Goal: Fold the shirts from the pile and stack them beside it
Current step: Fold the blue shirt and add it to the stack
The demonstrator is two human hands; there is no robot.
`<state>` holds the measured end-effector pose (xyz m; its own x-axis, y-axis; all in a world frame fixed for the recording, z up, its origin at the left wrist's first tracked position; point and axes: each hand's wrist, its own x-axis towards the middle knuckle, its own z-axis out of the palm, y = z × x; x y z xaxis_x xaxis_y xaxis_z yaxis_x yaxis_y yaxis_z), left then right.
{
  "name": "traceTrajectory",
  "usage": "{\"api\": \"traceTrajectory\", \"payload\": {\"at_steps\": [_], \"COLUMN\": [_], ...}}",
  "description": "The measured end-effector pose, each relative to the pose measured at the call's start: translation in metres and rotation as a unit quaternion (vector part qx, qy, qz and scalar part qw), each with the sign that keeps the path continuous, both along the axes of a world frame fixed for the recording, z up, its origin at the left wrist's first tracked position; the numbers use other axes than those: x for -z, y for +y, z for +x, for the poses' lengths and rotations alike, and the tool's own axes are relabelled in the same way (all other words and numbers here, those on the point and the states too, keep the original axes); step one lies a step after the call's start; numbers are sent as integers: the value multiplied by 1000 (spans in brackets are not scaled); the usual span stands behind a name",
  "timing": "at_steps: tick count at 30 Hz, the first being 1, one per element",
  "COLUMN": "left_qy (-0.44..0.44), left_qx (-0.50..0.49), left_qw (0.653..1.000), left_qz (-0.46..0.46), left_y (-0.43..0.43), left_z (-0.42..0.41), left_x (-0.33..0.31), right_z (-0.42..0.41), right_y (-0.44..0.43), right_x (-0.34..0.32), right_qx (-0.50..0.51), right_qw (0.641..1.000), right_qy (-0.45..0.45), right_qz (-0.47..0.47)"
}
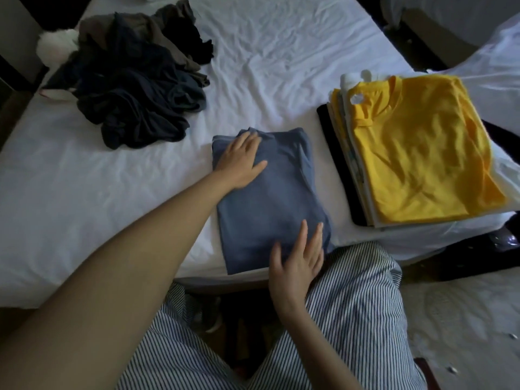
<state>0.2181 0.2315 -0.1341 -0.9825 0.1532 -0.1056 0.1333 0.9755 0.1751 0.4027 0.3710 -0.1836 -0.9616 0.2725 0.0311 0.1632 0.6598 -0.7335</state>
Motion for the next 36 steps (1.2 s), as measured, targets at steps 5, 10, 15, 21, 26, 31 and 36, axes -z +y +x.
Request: {"api": "traceTrajectory", "payload": {"at_steps": [5, 10, 15, 21, 26, 31, 36], "left_qy": [-72, -174, -145, -129, -191, -131, -103], "left_qx": [23, -21, -26, -3, -34, 12, 24], "left_qw": [996, 984, 989, 991, 966, 974, 974], "left_qz": [-44, -27, -17, -31, 168, 183, 202], "left_y": [23, 19, 16, 13, 4, -9, -7], "left_z": [-31, -51, -62, -65, -58, -50, -48], "left_x": [-19, -6, -17, -17, -24, -37, -68], "right_z": [4, -8, -19, -23, -22, -17, -18], "right_y": [-12, -12, -7, -7, -2, -1, 11], "right_x": [-12, -17, -12, -13, -17, -26, -42], "right_qx": [210, 283, 321, 333, 294, 224, 163], "right_qw": [936, 761, 670, 615, 680, 753, 769], "right_qy": [-157, -202, -245, -251, -235, -158, -89], "right_qz": [-237, -548, -622, -670, -630, -598, -611]}}
